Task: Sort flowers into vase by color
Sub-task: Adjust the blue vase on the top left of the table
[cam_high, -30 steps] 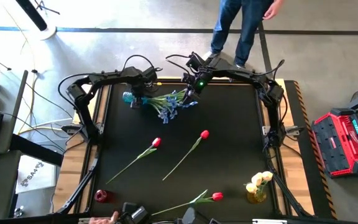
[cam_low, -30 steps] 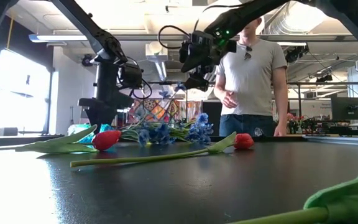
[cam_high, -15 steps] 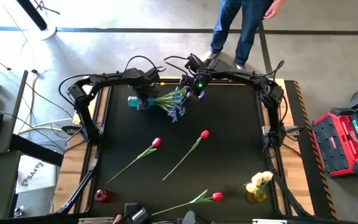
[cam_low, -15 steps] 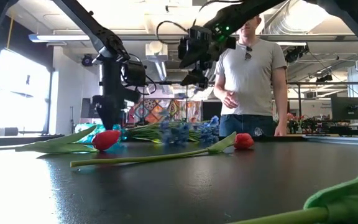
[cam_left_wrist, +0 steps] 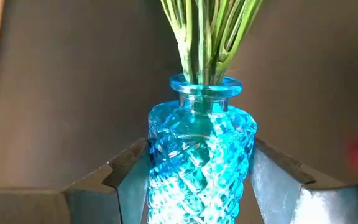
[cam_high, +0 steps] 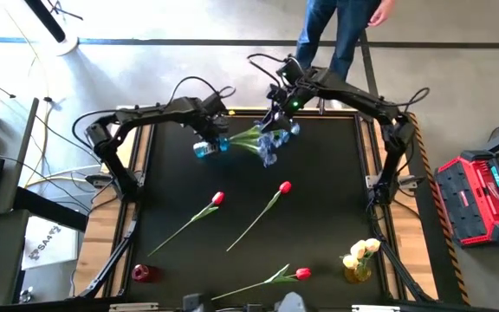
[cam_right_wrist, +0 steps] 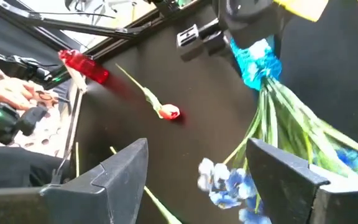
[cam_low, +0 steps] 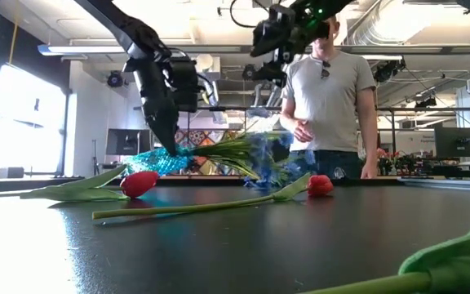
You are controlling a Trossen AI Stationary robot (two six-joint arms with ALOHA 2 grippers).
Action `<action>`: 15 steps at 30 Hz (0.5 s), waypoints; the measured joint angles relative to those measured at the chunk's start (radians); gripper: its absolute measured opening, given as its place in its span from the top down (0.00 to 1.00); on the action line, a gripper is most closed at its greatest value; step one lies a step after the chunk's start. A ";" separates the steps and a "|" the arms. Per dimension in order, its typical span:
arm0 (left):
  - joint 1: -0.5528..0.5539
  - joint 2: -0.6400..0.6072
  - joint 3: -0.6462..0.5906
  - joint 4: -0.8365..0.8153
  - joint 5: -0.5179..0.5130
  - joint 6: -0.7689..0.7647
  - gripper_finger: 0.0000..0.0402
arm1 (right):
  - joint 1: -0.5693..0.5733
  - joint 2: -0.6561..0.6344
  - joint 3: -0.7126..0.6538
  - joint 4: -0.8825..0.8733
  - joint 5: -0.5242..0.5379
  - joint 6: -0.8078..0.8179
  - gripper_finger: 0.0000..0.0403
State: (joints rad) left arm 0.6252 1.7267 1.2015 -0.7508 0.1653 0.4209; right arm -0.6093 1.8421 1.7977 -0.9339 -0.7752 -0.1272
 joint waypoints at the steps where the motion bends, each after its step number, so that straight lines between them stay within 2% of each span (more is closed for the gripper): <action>1: -0.014 0.000 0.000 0.000 0.009 -0.004 0.47 | -0.002 -0.008 0.000 -0.008 -0.001 -0.001 0.36; 6: -0.074 -0.008 0.002 0.010 0.068 -0.060 0.47 | -0.005 -0.047 0.000 -0.011 -0.031 0.005 0.36; 15: -0.123 -0.072 0.002 0.054 0.079 -0.177 0.47 | -0.009 -0.168 0.000 0.013 -0.062 0.042 0.36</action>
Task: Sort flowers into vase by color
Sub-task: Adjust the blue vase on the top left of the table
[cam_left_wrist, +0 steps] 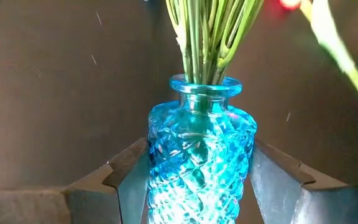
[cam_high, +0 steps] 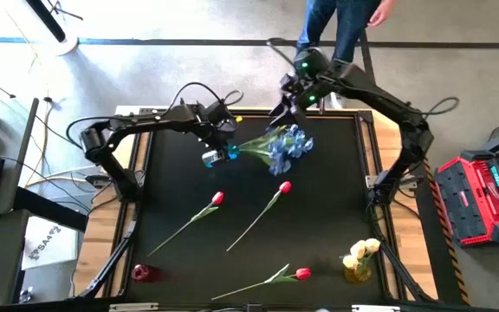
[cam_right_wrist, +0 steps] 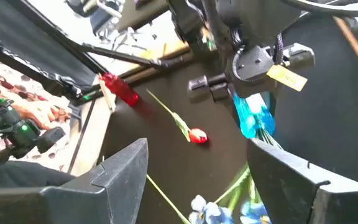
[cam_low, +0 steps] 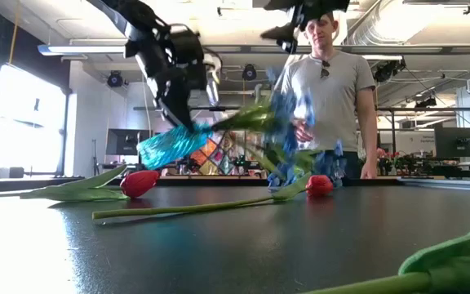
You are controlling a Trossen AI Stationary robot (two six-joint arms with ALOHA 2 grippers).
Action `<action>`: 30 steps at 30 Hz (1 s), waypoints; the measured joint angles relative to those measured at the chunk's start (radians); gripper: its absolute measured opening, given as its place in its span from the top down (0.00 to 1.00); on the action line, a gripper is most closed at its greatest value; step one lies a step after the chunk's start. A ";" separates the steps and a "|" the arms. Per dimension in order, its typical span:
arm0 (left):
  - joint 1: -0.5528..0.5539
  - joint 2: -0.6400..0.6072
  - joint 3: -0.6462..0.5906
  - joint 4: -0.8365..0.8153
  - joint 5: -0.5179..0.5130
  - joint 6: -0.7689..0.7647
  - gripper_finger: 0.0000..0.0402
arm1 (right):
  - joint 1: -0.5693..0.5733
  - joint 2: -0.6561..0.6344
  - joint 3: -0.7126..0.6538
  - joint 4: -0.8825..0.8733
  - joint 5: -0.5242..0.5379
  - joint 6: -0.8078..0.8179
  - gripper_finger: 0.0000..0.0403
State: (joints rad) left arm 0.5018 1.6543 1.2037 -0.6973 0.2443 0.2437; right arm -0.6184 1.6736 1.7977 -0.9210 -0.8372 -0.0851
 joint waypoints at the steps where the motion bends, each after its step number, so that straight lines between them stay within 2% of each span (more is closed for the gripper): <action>1: 0.000 -0.015 0.000 0.018 0.001 -0.016 0.47 | -0.001 -0.018 0.000 0.005 0.004 0.001 0.36; 4: 0.001 -0.069 -0.006 0.077 0.002 -0.065 0.47 | -0.006 -0.067 0.000 0.013 0.021 0.007 0.36; 7: 0.002 -0.146 -0.073 0.181 0.002 -0.121 0.47 | -0.012 -0.105 0.000 0.014 0.024 0.013 0.36; 11: -0.015 -0.256 -0.223 0.305 -0.011 -0.205 0.47 | -0.017 -0.147 0.000 0.013 0.026 0.019 0.36; 15: -0.059 -0.379 -0.390 0.507 -0.051 -0.260 0.47 | -0.017 -0.170 0.000 0.017 0.029 0.039 0.36; 22: -0.144 -0.527 -0.653 0.807 -0.192 -0.313 0.47 | 0.045 -0.178 0.000 0.038 0.036 0.098 0.36; 30: -0.185 -0.609 -0.903 1.204 -0.351 -0.311 0.47 | 0.148 -0.178 0.000 0.119 0.221 0.166 0.36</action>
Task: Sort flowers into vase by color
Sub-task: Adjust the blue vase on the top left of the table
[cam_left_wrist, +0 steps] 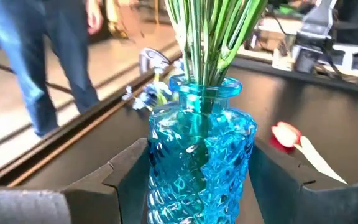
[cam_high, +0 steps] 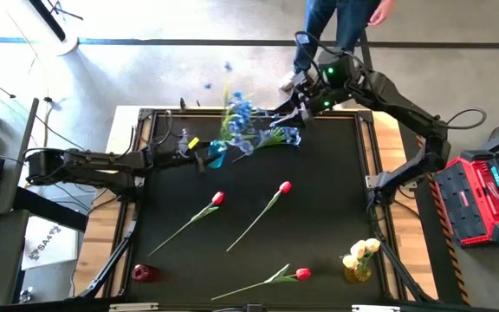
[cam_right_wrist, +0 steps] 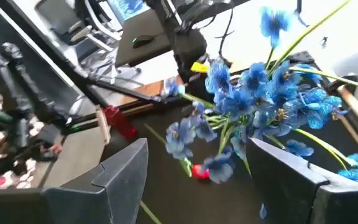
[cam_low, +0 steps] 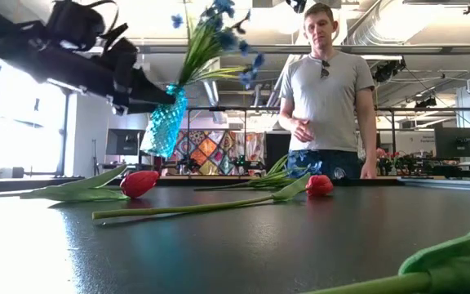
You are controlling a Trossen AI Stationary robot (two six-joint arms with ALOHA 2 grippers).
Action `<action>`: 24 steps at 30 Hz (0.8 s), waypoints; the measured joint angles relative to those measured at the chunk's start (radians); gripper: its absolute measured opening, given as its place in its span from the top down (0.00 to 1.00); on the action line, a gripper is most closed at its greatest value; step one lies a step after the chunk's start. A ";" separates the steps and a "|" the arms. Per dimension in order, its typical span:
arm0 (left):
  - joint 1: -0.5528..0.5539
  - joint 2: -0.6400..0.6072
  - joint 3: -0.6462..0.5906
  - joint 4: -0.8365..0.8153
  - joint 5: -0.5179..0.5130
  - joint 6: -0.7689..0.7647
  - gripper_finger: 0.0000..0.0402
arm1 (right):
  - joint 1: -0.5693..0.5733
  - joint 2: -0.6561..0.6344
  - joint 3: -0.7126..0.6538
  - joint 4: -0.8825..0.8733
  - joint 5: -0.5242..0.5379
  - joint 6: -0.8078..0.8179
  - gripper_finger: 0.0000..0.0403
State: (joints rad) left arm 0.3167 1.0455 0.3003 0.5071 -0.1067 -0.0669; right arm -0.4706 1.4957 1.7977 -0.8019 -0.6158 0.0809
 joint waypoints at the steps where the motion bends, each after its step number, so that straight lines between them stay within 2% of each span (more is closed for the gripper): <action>1: 0.000 -0.007 -0.025 0.035 -0.012 0.006 0.47 | 0.011 0.000 0.000 0.014 0.026 0.015 0.36; 6: 0.000 -0.036 -0.138 0.130 -0.083 0.024 0.47 | 0.051 0.000 0.000 0.098 0.123 0.107 0.36; 13: 0.005 -0.045 -0.286 0.298 -0.199 0.038 0.47 | 0.114 0.022 0.000 0.105 0.282 0.174 0.36; 17: 0.013 -0.043 -0.289 0.308 -0.222 0.040 0.47 | 0.157 0.065 0.000 0.102 0.348 0.192 0.36; 24: 0.019 -0.045 -0.286 0.300 -0.241 -0.034 0.47 | 0.199 0.124 0.000 0.157 0.360 0.234 0.36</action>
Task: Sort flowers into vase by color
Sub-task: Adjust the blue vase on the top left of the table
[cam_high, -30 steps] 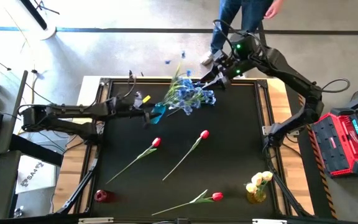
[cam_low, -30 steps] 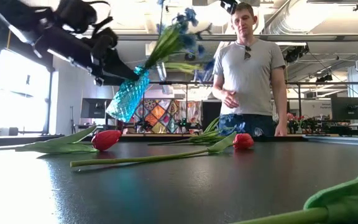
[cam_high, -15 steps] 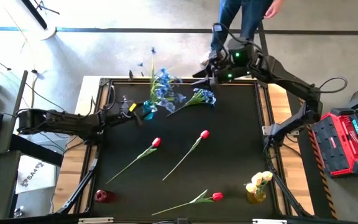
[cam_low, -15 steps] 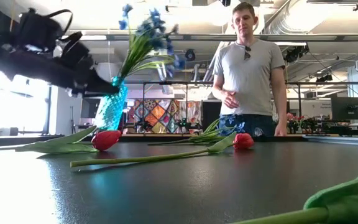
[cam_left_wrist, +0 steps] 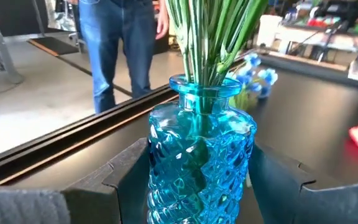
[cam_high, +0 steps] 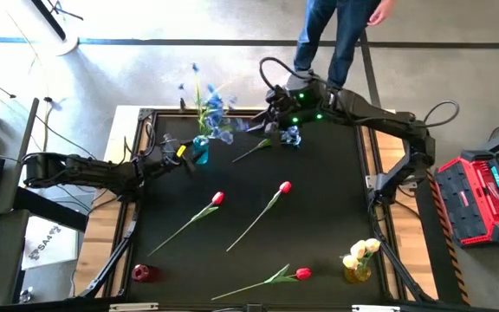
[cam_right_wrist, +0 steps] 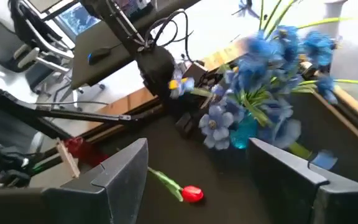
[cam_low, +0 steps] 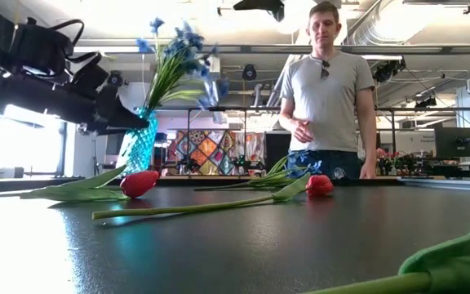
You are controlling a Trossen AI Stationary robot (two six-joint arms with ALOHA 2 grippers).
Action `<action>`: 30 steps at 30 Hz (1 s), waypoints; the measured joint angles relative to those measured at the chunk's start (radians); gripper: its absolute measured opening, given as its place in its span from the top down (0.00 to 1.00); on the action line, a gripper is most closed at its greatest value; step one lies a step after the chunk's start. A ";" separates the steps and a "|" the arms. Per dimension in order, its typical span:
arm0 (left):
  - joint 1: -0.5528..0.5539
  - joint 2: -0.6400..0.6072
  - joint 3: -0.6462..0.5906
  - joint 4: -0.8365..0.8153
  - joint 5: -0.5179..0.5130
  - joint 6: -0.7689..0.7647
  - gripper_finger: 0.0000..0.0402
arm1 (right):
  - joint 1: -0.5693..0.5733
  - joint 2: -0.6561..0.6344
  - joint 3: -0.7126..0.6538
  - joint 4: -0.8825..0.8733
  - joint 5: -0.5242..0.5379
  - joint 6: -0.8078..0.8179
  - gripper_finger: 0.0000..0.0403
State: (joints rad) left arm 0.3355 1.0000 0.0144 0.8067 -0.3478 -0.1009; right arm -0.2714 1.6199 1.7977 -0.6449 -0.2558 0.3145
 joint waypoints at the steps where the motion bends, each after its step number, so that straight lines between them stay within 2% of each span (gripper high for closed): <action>1: 0.000 0.000 0.004 0.001 0.003 -0.013 0.47 | 0.005 0.002 0.000 0.004 0.015 -0.001 0.36; 6: 0.000 0.000 0.057 0.009 0.034 -0.039 0.47 | 0.020 0.002 -0.018 -0.032 0.157 -0.083 0.36; 9: -0.001 0.000 0.095 0.007 0.062 -0.033 0.47 | 0.018 -0.019 -0.130 0.052 0.147 -0.065 0.36; 12: -0.002 0.000 0.122 0.006 0.080 -0.021 0.47 | 0.016 -0.059 -0.321 0.252 0.104 0.004 0.36; 15: -0.006 0.000 0.140 0.003 0.099 -0.029 0.47 | 0.016 -0.087 -0.521 0.529 0.058 0.067 0.36; 19: -0.021 0.000 0.167 0.001 0.149 -0.028 0.47 | 0.019 -0.072 -0.685 0.831 0.034 0.061 0.36; 23: -0.031 0.001 0.198 0.000 0.276 0.005 0.47 | 0.019 -0.006 -0.729 1.002 -0.010 -0.018 0.36; 26: -0.031 0.001 0.217 -0.001 0.391 -0.001 0.47 | 0.016 0.046 -0.698 1.032 -0.057 -0.094 0.36; 30: -0.029 0.001 0.242 0.000 0.415 -0.044 0.47 | 0.011 0.108 -0.662 1.029 -0.103 -0.139 0.34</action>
State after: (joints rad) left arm 0.3065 1.0012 0.2560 0.8062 0.0667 -0.1452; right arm -0.2608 1.7276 1.1353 0.3842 -0.3587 0.1759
